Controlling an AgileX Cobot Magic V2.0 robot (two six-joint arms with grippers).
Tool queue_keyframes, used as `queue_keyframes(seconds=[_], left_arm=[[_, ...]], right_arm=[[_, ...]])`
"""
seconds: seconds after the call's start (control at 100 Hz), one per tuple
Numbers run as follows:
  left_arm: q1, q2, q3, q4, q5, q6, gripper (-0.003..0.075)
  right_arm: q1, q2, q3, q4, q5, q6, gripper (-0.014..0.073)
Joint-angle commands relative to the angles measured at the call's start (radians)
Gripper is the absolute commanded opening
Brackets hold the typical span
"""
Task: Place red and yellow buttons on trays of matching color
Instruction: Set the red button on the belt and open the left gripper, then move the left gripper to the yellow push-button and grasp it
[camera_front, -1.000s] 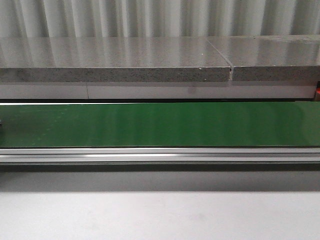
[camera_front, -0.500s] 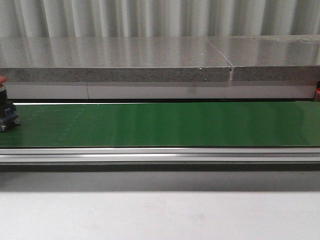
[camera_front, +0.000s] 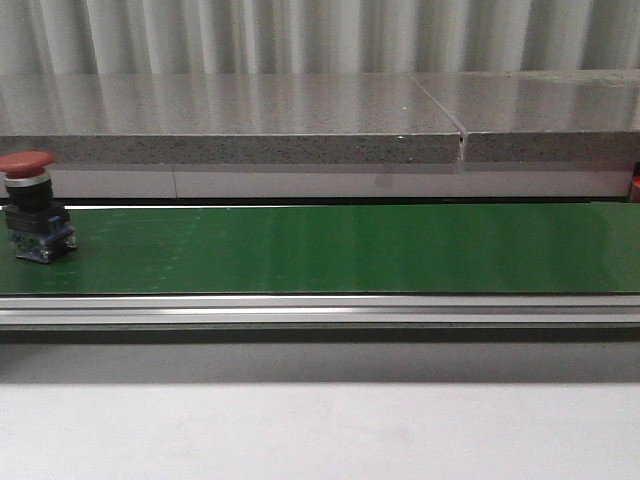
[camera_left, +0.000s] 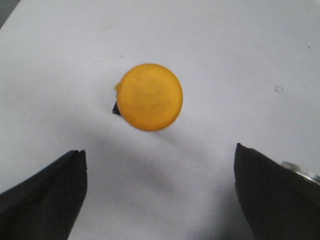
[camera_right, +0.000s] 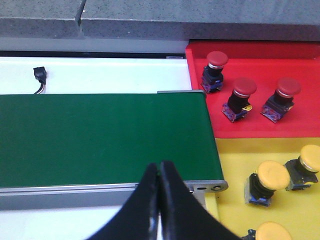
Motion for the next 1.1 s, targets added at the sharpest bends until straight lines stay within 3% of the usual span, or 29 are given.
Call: queue_keyframes(seconds=[0.0,0.31,0.46,0.6,0.86,1.09], left_arm=[[0.004,-0.008,-0.075,-0.014,-0.029,-0.007,0.0578],[0.004,0.108,-0.197,-0.013,-0.018,-0.007,0.0573],[0.004,0.122,-0.199,-0.009,-0.02,-0.007,0.0529],[0.004,0.122,-0.205,-0.002,-0.02,-0.007,0.0423],[0.004,0.114,-0.208,0.001,0.021,-0.007,0.0134],[0.004,-0.011,-0.208,-0.021,0.063,-0.007,0.0063]], right_arm=[[0.002,0.004,-0.026,-0.005,-0.072,-0.011,-0.012],[0.002,0.004,-0.026,-0.005,-0.072,-0.011,-0.012],[0.002,0.004,-0.026,-0.005,-0.072,-0.011,-0.012],[0.002,0.004,-0.026,-0.005,-0.072,-0.011,-0.012],[0.002,0.004,-0.026,-0.005,-0.072,-0.011,-0.012],[0.002,0.004,-0.026,-0.005,-0.072,-0.011,-0.012]])
